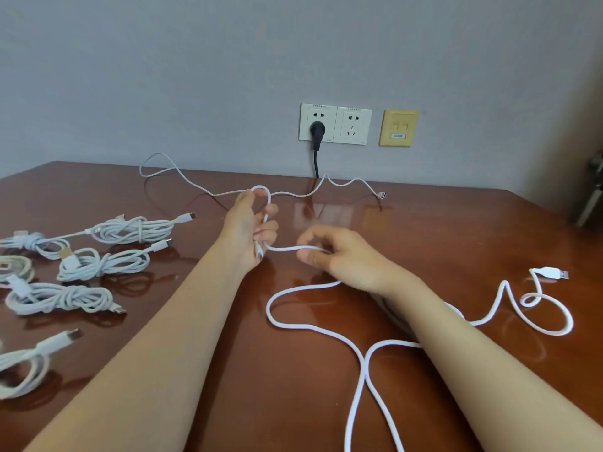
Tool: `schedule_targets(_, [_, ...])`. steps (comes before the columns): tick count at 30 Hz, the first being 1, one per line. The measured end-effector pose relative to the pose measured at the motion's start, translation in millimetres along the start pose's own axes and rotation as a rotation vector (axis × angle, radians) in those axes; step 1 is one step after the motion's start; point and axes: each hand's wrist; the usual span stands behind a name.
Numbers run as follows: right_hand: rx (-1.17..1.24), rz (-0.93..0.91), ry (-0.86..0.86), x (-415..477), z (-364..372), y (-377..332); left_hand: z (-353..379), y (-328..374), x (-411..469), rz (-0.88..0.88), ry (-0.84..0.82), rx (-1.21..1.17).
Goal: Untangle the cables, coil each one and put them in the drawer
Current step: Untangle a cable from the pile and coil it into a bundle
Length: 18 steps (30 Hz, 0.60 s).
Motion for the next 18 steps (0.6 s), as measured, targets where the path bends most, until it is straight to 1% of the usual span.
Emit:
schedule_targets(3, [0.112, 0.047, 0.062, -1, -11, -3, 0, 0, 0, 0.073, 0.037, 0.118])
schedule_targets(6, [0.265, 0.074, 0.089, -1, -12, -10, 10, -5, -1, 0.152, 0.064, 0.352])
schedule_targets(7, [0.308, 0.064, 0.103, -1, -10, -12, 13, -7, -1, 0.154, 0.069, 0.442])
schedule_targets(9, [0.315, 0.02, 0.147, 1, -7, -16, 18, -11, -3, 0.136, 0.059, 0.623])
schedule_targets(11, [0.311, -0.018, 0.202, 3, -3, -17, 23, -17, -9, 0.124, 0.0, 0.721])
schedule_targets(13, [0.354, -0.008, 0.272, 5, -2, -16, 31, -25, -17, 0.108, -0.126, 0.729])
schedule_targets(15, [0.358, 0.044, 0.357, 6, -3, -13, 37, -34, -22, 0.081, -0.245, 0.735])
schedule_targets(18, [0.381, 0.165, 0.477, 4, -8, -5, 33, -39, -24, 0.023, -0.373, 0.95])
Point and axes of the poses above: each hand's wrist, its own x-axis towards the middle knuckle, its own z-axis out of the palm, y = z × x
